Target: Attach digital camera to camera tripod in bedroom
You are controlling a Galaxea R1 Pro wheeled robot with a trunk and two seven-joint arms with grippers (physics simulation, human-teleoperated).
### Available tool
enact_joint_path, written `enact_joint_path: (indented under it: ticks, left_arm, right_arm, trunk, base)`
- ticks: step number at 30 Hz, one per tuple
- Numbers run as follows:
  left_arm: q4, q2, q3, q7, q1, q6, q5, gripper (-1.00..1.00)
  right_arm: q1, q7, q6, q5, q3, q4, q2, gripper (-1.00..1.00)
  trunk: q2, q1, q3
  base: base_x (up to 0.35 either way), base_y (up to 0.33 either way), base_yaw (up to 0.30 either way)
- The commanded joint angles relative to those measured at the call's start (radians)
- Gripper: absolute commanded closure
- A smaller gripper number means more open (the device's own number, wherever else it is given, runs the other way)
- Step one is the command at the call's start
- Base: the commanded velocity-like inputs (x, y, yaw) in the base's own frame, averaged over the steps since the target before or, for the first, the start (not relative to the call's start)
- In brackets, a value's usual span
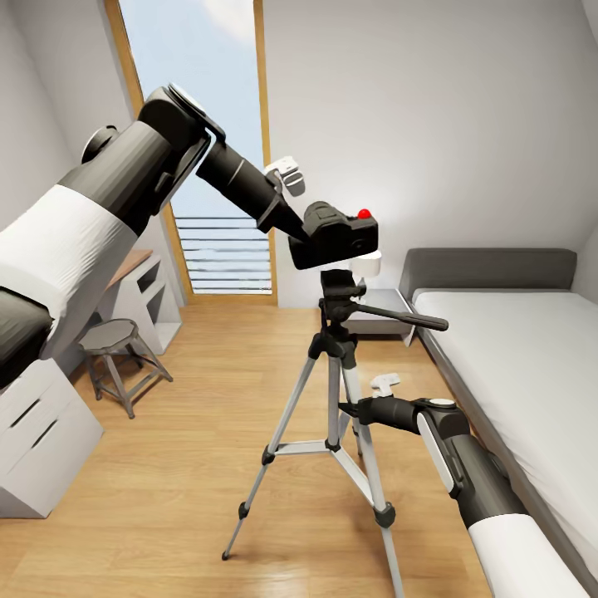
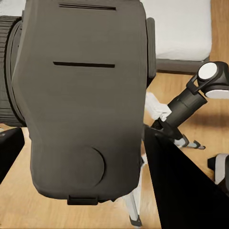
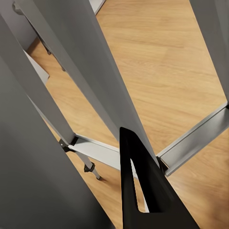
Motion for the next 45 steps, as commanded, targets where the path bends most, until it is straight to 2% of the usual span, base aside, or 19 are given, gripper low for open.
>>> enact_joint_path:
  ticks: [1, 5, 15, 23, 29, 35, 40, 45]
  left_arm:
    - [0.004, 0.000, -0.001, -0.004, -0.001, -0.007, -0.007, 1.00]
    - [0.021, -0.001, -0.002, 0.017, -0.001, -0.045, -0.003, 1.00]
    - [0.063, -0.002, -0.003, 0.031, -0.001, -0.081, 0.001, 1.00]
    - [0.167, -0.033, -0.003, 0.033, -0.001, -0.190, 0.005, 1.00]
    - [0.218, -0.058, -0.002, 0.034, -0.001, -0.225, 0.007, 1.00]
    - [0.229, -0.064, -0.002, 0.034, -0.001, -0.238, 0.009, 1.00]
    - [0.231, -0.065, -0.002, 0.038, -0.001, -0.240, 0.038, 1.00]
    - [0.230, -0.064, -0.002, 0.085, -0.001, -0.272, 0.076, 1.00]
  right_arm:
    - [-0.001, -0.002, -0.010, 0.051, 0.000, 0.049, -0.001, 1.00]
    - [-0.001, -0.002, -0.010, 0.052, 0.000, 0.049, -0.001, 1.00]
    - [-0.001, -0.002, -0.010, 0.053, 0.000, 0.049, -0.002, 1.00]
    - [-0.001, -0.002, -0.010, 0.053, 0.000, 0.049, -0.002, 1.00]
    - [-0.001, -0.003, -0.010, 0.053, 0.000, 0.049, -0.002, 1.00]
    - [-0.001, -0.003, -0.010, 0.053, 0.000, 0.049, -0.002, 1.00]
    - [-0.001, -0.003, -0.010, 0.053, 0.000, 0.049, -0.002, 1.00]
    - [-0.001, -0.003, -0.010, 0.053, 0.000, 0.049, -0.002, 1.00]
  trunk:
    - [-0.002, 0.001, -0.002]
    - [-0.002, 0.001, -0.002]
    - [-0.002, 0.001, -0.002]
    - [-0.002, 0.001, -0.002]
    - [-0.002, 0.001, -0.002]
    - [-0.002, 0.001, -0.002]
    - [-0.002, 0.001, -0.002]
    - [-0.002, 0.001, -0.002]
  base:
    - [0.000, 0.000, 0.000]
    - [0.000, 0.000, 0.000]
    - [0.000, 0.000, 0.000]
    - [0.000, 0.000, 0.000]
    - [0.000, 0.000, 0.000]
    - [0.000, 0.000, 0.000]
    - [0.000, 0.000, 0.000]
    - [0.000, 0.000, 0.000]
